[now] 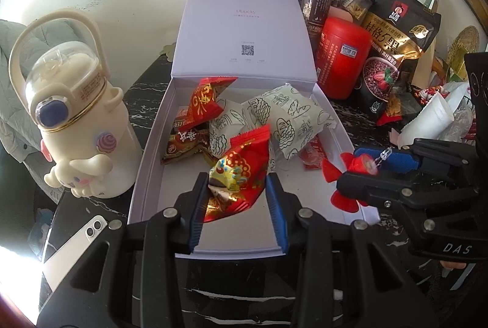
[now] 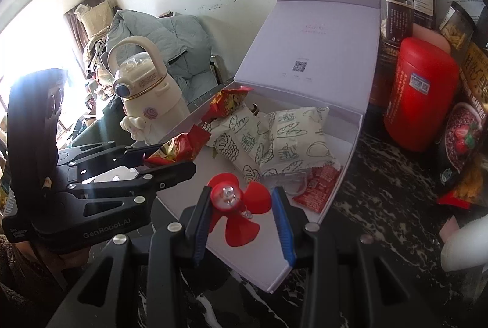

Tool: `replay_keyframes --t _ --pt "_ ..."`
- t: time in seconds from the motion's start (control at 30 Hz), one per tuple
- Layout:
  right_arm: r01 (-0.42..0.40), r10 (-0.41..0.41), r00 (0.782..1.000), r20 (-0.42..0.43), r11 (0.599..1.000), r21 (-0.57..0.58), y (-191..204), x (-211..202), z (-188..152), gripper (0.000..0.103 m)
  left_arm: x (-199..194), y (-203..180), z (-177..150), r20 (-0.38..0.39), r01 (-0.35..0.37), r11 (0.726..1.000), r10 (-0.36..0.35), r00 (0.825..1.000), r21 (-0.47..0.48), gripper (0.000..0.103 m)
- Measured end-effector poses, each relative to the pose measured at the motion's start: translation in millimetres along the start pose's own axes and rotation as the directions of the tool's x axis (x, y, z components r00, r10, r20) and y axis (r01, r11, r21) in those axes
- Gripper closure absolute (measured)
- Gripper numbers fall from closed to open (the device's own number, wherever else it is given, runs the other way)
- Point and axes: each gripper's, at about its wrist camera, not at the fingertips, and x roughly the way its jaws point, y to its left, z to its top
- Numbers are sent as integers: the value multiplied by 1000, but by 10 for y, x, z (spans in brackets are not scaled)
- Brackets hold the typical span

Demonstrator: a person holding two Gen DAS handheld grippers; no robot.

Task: Organize objects
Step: 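Lower the candy wrapper into the box and open the left gripper while the right releases the pinwheel inside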

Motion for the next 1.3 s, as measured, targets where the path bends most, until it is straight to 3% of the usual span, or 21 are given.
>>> replay_keyframes --t 0.73,1.1,1.3 --pt "-31 31 1000 -1 998 60 -156 343 -104 64 486 -71 7 -71 59 994 -52 996 96 67" --pt "17 -17 1000 10 1000 26 -134 403 -133 63 621 -54 -37 -126 87 994 -77 989 73 67" --pt "61 -61 998 9 998 -33 -64 448 -151 63 614 -18 -69 -115 58 996 -50 992 67 67"
